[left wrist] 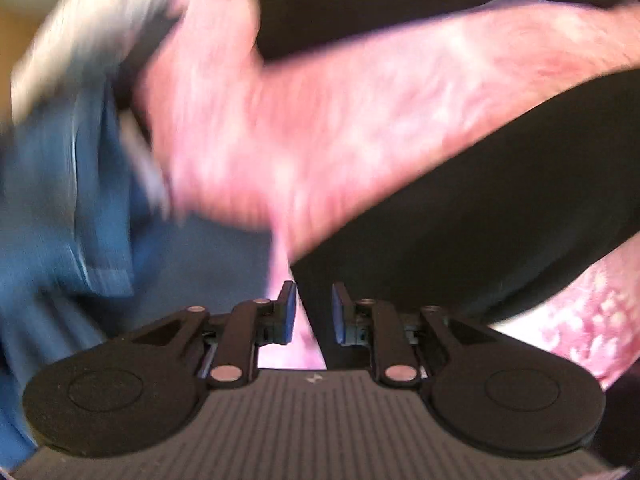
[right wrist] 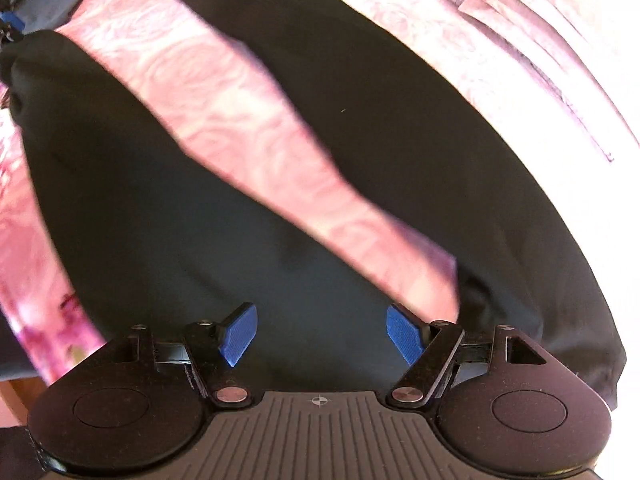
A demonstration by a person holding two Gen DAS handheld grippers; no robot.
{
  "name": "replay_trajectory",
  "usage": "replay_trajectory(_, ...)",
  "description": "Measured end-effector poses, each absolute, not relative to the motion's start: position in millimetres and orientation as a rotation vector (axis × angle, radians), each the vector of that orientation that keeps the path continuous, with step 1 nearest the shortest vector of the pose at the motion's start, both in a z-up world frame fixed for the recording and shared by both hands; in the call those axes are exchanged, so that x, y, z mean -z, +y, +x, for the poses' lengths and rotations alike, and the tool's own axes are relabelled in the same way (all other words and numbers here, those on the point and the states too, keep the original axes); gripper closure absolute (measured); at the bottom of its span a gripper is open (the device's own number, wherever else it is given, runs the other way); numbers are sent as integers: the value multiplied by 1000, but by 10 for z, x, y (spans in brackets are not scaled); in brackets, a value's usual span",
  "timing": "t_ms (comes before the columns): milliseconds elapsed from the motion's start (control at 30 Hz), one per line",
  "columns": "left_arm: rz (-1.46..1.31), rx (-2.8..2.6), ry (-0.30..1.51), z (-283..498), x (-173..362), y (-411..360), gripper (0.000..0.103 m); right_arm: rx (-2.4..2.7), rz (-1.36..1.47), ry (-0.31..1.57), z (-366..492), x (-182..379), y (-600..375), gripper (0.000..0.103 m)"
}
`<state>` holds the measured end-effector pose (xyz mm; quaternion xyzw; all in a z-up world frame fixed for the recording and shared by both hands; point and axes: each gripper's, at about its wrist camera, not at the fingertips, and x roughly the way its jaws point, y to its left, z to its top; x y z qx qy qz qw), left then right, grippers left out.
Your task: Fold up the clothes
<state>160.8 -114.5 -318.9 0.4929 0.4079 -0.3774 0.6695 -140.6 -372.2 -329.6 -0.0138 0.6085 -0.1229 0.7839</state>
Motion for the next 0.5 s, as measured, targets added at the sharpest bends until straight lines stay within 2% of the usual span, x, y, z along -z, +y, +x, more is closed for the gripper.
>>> replay_trajectory(100,1092,1032,837,1525,3184,-1530,72,268,-6,1321,-1371,3461,-3960,28)
replay_trajectory(300,1019,1349,898,1176,3475,-2365,72,409,246,1326,-1850,3646,-4219,28)
replay_trajectory(500,1175,1570,900,719,3861,-2733,69,537,467,1312,-2555,3755,-4081,28)
